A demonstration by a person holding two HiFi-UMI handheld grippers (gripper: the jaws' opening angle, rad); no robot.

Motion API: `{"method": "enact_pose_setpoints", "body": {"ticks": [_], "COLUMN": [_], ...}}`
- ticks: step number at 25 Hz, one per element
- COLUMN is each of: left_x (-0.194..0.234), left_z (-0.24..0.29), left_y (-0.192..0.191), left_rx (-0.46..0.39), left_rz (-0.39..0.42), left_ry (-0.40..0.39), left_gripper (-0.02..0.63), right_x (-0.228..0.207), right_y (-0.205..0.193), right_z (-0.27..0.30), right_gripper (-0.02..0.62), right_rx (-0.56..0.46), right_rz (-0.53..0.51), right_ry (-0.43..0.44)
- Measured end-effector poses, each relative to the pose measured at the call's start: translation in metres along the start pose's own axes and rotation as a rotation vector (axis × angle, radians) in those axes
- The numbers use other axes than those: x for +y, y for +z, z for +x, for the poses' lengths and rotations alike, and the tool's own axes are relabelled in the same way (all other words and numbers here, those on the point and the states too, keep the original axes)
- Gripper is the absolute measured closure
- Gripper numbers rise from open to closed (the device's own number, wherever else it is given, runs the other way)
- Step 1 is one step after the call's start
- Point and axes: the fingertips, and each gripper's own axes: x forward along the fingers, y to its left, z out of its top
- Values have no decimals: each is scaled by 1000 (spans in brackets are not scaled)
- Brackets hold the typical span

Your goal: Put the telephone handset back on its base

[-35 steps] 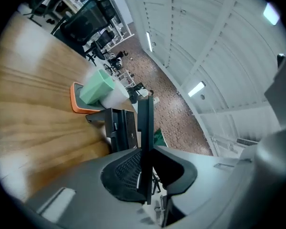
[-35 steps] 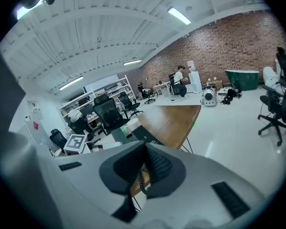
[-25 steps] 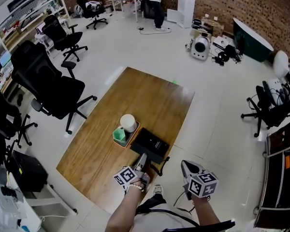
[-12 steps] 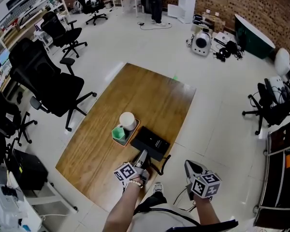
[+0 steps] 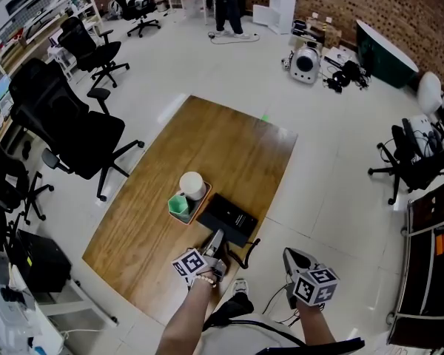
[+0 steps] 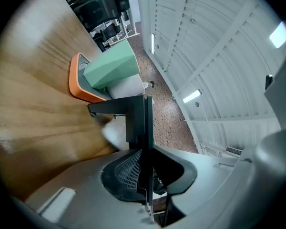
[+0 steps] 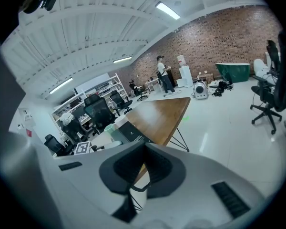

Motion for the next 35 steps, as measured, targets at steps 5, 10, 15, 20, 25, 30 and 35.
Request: {"method": "enact_pose_setpoints", "body": {"ticks": [5, 10, 15, 20, 25, 30, 35], "left_x": [2, 11, 3, -20, -62, -80, -114], "left_z": [1, 0, -14, -59, -115, -176, -232], "left_y": [-2, -2, 7, 13, 3, -32, -62], "left_rx": [22, 58, 54, 3, -23, 90, 140], "left_rz": [39, 44, 65, 99, 221, 439, 588], "left_ry": [10, 70, 140, 160, 133, 242, 297], "left_gripper": [531, 483, 311, 312, 559, 600, 600], "right_x": [0, 8, 15, 28, 51, 68, 91], "right_y": [-5, -9, -20, -30, -45, -73, -102], "right_z": [-1, -3, -14, -24, -43, -75, -116], "right_gripper": [588, 588, 588, 588, 588, 588, 588], "right_rx": [5, 2, -2, -19, -42, -71, -97], "right_rz": [6, 11, 18, 16, -11, -28, -79], "right_ry": [-2, 7, 17, 28, 57, 52, 41]}}
